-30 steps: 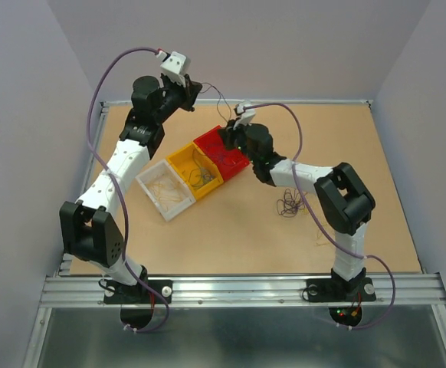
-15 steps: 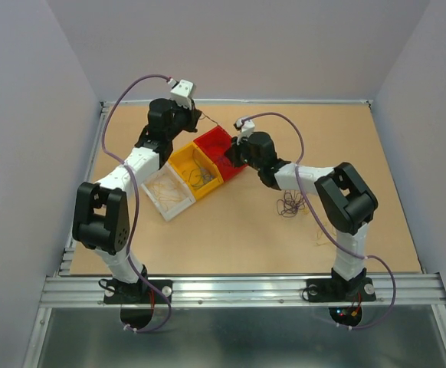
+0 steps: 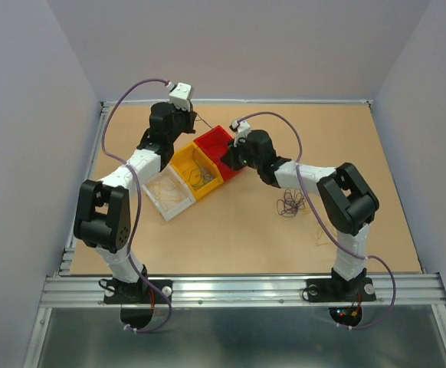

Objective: Untangle the cables

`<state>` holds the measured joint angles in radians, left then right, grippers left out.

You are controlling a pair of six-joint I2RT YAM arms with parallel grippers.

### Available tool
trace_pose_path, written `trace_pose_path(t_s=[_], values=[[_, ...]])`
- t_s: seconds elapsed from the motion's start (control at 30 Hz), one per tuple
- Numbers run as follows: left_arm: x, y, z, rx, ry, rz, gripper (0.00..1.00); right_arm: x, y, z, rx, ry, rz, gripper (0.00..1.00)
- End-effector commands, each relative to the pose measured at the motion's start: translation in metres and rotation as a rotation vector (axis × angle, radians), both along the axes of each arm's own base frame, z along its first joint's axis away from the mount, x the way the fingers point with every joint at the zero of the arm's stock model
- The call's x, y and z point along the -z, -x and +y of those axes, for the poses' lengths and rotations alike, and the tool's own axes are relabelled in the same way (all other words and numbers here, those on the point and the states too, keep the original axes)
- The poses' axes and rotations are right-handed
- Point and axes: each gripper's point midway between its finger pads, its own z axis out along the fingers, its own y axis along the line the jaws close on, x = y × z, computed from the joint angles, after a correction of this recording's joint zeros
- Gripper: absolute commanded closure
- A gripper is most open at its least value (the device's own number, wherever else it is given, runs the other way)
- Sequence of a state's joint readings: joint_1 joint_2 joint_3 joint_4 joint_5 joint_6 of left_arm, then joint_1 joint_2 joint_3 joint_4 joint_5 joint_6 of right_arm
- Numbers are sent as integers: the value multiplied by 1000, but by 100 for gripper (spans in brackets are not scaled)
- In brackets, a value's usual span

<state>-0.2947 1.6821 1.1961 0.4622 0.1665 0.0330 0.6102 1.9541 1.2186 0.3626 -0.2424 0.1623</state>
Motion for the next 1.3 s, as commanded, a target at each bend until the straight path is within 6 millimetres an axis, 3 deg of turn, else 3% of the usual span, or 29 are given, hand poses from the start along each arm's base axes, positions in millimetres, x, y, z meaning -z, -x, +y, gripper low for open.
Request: trace_pose_path(t_s=[0.0,0.23,0.63,0.8,0.97,1.27], values=[[-40,7,6,-21,24,-135,100,-87,5,8,-43,-101,-171,99],[-54,19,9,-22,44,-188,100,-94,14,12,-87,-143,-191,99],[-57,21,15,-46,47,-207,100,-51,0,25,-141,-144,-30,100],[-59,23,16,-50,47,-216,100,-41,-2,27,-163,-170,29,99],[-58,24,13,-34,47,-218,100,-30,-19,17,-80,-176,76,100],[-46,26,-7,25,6,-211,100,21,-55,-10,163,16,195,99]])
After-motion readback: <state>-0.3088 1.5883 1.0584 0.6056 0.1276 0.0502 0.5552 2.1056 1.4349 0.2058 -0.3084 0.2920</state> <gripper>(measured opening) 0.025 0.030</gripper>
